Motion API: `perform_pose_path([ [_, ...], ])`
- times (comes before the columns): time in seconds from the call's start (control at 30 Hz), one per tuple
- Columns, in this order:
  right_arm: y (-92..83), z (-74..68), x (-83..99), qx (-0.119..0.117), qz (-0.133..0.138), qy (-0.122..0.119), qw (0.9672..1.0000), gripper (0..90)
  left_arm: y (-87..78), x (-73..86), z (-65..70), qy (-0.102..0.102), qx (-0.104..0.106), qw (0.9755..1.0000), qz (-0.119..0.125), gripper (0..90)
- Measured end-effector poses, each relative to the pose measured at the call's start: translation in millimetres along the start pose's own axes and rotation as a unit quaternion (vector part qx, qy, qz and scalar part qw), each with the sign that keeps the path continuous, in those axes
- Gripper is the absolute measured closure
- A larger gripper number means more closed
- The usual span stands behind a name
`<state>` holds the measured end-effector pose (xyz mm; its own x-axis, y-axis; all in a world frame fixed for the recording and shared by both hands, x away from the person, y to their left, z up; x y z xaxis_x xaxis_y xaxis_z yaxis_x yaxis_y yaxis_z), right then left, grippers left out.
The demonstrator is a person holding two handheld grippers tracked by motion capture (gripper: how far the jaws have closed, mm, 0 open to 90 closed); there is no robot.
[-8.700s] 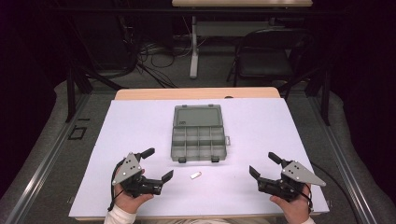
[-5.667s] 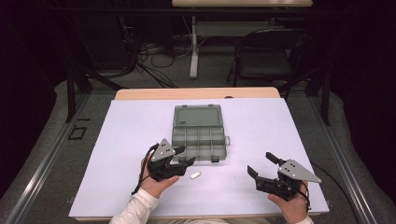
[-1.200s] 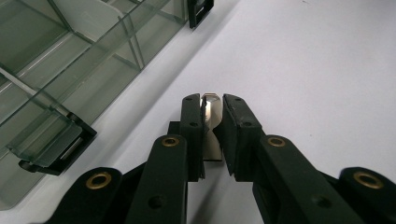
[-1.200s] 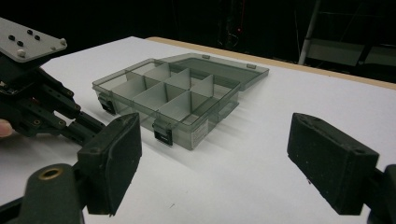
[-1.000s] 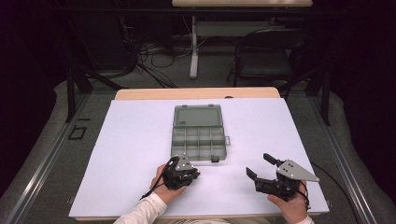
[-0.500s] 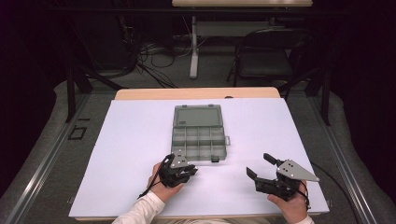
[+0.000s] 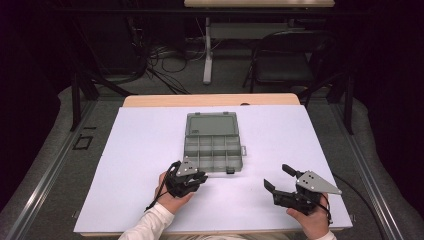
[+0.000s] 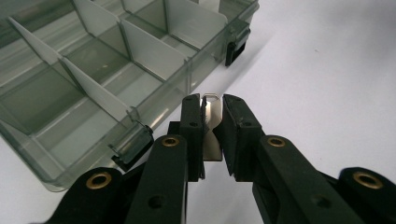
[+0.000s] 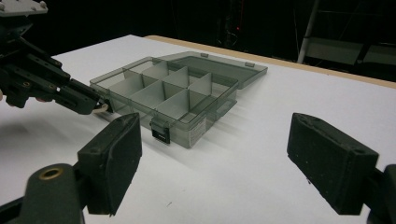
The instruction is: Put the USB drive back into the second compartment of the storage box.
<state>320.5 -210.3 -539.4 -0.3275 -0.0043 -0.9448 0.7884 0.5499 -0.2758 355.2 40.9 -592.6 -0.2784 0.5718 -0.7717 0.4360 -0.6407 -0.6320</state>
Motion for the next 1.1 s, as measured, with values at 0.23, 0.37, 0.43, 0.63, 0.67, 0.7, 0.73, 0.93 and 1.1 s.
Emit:
perform_pose_path([
  [0.23,0.7,0.2,0.1,0.001,0.0,0.0,1.0,17.8,-5.5,-12.1,-5.1,0.003,-0.006,1.0,0.006,78.9],
  [0.37,0.6,0.5,0.4,0.003,0.0,0.001,1.0,17.8,-5.3,-17.8,-6.9,0.001,-0.005,1.0,0.006,78.9],
  [0.43,0.3,0.5,0.5,0.002,-0.001,0.001,1.0,17.9,-5.0,-20.3,-8.3,0.004,-0.004,1.0,0.002,78.9],
  [0.63,0.0,1.1,0.5,0.004,0.0,0.005,1.0,17.8,-5.6,-28.9,-13.1,0.004,-0.006,1.0,0.002,78.9],
  [0.67,0.3,1.5,0.3,0.004,0.001,0.003,1.0,17.8,-6.2,-32.9,-16.2,0.004,-0.007,1.0,0.001,78.9],
  [0.7,0.3,1.5,0.3,0.004,0.001,0.003,1.0,17.8,-6.2,-32.9,-16.2,0.004,-0.007,1.0,0.001,78.9],
  [0.73,0.4,1.7,0.3,0.004,0.001,0.003,1.0,17.9,-6.4,-36.0,-19.1,0.004,-0.006,1.0,0.0,78.9],
  [0.93,0.7,1.9,0.3,0.003,0.002,0.003,1.0,17.9,-6.1,-42.1,-28.1,0.005,-0.011,0.9999,-0.006,78.9],
  [1.1,0.9,1.9,0.7,0.003,0.0,0.004,1.0,17.9,-7.9,-48.0,-37.9,0.006,-0.015,0.9998,-0.01,78.9],
])
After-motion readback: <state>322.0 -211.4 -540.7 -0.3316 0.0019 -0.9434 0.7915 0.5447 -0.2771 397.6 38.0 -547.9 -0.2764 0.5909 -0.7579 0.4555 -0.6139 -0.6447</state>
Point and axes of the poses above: each handheld gripper's, and its own axes: y roughly forward along the jaws, x roughly out of its underside, z roughly to its right, the point moved 9 cm from there along y, roughly forward along the jaws, and after that the axes turned 9 degrees about y, right-handed, at the moved point
